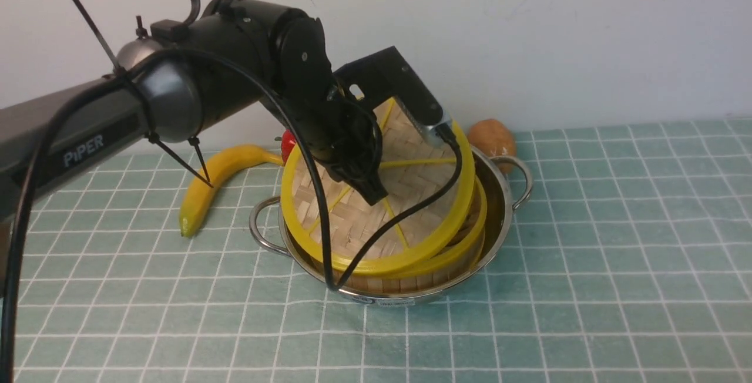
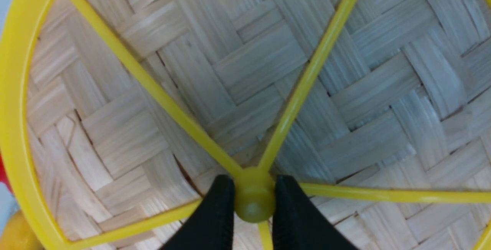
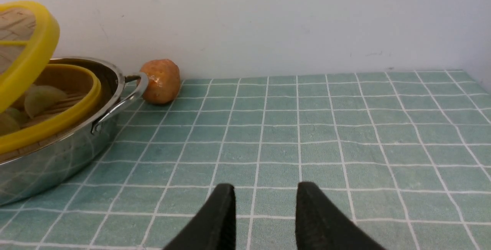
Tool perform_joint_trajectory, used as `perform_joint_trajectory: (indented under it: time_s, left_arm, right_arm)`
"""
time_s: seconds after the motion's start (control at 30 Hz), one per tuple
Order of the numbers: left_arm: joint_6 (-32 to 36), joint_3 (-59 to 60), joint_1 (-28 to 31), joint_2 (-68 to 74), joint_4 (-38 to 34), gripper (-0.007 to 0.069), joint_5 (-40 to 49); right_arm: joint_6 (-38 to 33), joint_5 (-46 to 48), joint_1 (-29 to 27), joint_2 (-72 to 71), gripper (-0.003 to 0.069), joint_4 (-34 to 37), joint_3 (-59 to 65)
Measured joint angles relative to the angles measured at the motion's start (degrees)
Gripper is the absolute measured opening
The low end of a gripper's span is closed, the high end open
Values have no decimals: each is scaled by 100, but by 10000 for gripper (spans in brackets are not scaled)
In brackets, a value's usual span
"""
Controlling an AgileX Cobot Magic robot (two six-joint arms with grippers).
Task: Place the steamer in the pot on the blue tablecloth, and put the lid on the steamer.
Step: 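Place the yellow bamboo steamer lid onto the steamer in the pot with the left gripper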
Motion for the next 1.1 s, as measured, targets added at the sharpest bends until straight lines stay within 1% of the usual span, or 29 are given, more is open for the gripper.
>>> perform_joint_trajectory:
  time_s: [0.17,0.43,0.73,1.1]
  left_arm:
    - [295,0,0,23,-124,116,-132]
    - [568,0,-6,23,-276,116,-256]
    - [727,0,-6,141,-294,116,-392]
    - [738,0,-24,230,-318,116,-556]
  right_arm:
    - [0,0,0,0,243,0,0]
    - [0,0,0,0,243,0,0]
    - [0,0,0,0,243,0,0]
    - [0,0,0,0,243,0,0]
